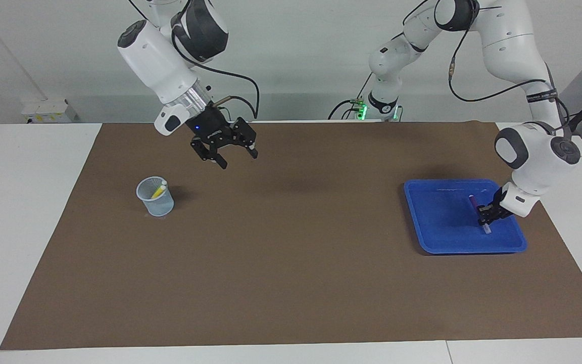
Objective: Transfer and insert pens with both arms
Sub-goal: 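Grasp the purple pen with the left gripper while the right gripper returns, then lift the purple pen toward the right gripper with the left gripper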
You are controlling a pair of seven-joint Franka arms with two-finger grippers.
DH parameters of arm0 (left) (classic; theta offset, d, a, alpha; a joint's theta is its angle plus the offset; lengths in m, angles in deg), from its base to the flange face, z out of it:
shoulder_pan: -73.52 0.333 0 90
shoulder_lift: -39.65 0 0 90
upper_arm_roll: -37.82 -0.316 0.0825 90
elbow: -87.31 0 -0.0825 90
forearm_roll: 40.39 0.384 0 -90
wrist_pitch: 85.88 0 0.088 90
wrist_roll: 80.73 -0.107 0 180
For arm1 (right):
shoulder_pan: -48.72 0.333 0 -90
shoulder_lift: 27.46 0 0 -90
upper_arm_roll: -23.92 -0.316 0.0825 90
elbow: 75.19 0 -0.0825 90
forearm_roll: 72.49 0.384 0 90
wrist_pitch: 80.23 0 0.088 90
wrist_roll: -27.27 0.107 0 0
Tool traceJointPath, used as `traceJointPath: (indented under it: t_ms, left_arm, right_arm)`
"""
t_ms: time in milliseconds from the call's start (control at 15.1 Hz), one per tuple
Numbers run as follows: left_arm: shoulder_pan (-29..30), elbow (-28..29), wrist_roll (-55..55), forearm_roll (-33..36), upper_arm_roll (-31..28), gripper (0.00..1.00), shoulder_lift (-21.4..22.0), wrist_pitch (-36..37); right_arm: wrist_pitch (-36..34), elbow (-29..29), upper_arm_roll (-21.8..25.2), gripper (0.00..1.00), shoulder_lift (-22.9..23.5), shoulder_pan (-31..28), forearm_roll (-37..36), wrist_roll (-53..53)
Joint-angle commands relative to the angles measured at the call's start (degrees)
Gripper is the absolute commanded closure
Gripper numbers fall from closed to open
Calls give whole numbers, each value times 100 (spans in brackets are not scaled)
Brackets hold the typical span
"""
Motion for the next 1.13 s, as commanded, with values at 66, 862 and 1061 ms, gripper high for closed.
traceJointPath:
  t_ms: [66,862,1061]
  left_arm:
    - [-346,-713,1132,-629,41,100,154,1331]
    - [-373,-706,6713,-3687,867,100,1087,2687]
    - [-391,-452,7462,-4399,885,100,1244,2731]
  right_arm:
    - [34,5,-11,0,24,-34,123,121]
    - [253,-64,-292,0,33,-34,633,1378]
    - [253,-327,-432,0,42,-34,641,1578]
